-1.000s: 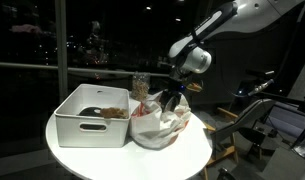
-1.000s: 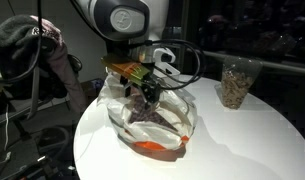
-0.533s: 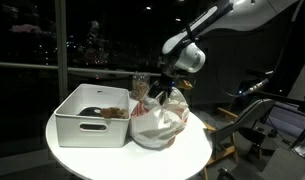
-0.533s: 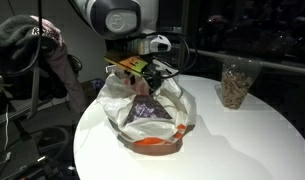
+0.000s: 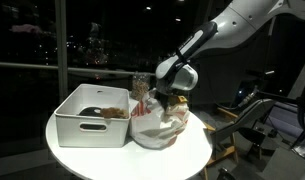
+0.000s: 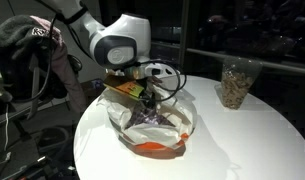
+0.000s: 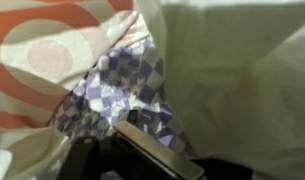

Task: Empty the objects in the plastic bag into the white basket

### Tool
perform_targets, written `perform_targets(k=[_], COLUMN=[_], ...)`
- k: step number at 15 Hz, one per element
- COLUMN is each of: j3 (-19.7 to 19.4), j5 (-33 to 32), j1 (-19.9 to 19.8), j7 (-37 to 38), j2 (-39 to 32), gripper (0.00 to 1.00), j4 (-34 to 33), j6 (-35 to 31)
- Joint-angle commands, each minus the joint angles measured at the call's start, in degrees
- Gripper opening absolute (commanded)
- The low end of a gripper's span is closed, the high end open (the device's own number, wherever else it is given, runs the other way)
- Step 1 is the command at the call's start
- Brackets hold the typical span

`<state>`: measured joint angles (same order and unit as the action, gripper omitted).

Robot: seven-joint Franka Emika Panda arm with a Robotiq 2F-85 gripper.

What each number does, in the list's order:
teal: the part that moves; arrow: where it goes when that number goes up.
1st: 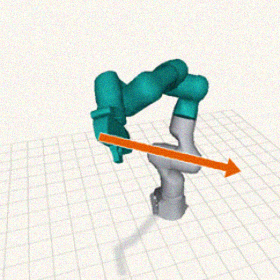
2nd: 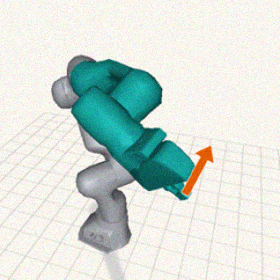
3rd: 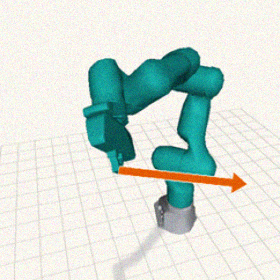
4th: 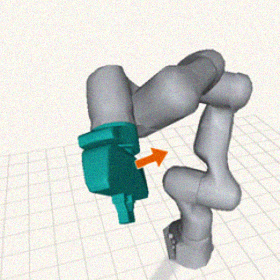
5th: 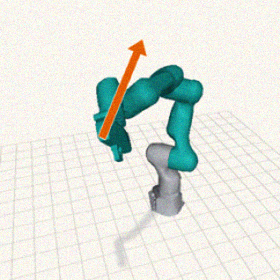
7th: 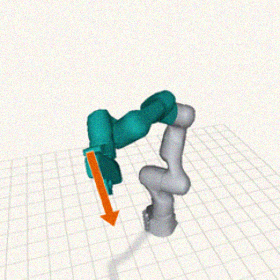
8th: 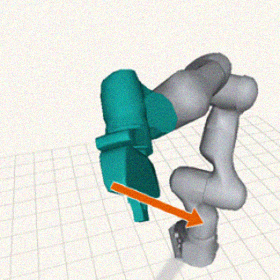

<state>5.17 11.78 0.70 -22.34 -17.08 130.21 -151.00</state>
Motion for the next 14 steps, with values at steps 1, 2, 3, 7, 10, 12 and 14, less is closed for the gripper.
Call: perform_targets(k=[1,2,3,7,10,12,14], j3=[1.5,1.7,2.3,4.4,5.4,5.1,4.8], j5=[-1.5,-2.2,-2.9,-7.6,-11.4,-15.0,-17.9], j1=[-2.1,-2.1,-2.1,-0.8,0.6,2.2,3.2], j7=[-1.8,-2.2,-3.4,-5.7,-5.1,-3.5,-2.5], j2=[-0.5,-1.0,-1.3,-0.4,-0.3,-0.5,-1.2], gripper=[1.00,1.00,1.00,1.00,1.00,1.00,1.00], j4=[2.7,3.4,4.4,8.7,10.0,10.1,9.5], j6=[1.4,1.2,1.3,0.9,-1.4,-5.5,-8.8])
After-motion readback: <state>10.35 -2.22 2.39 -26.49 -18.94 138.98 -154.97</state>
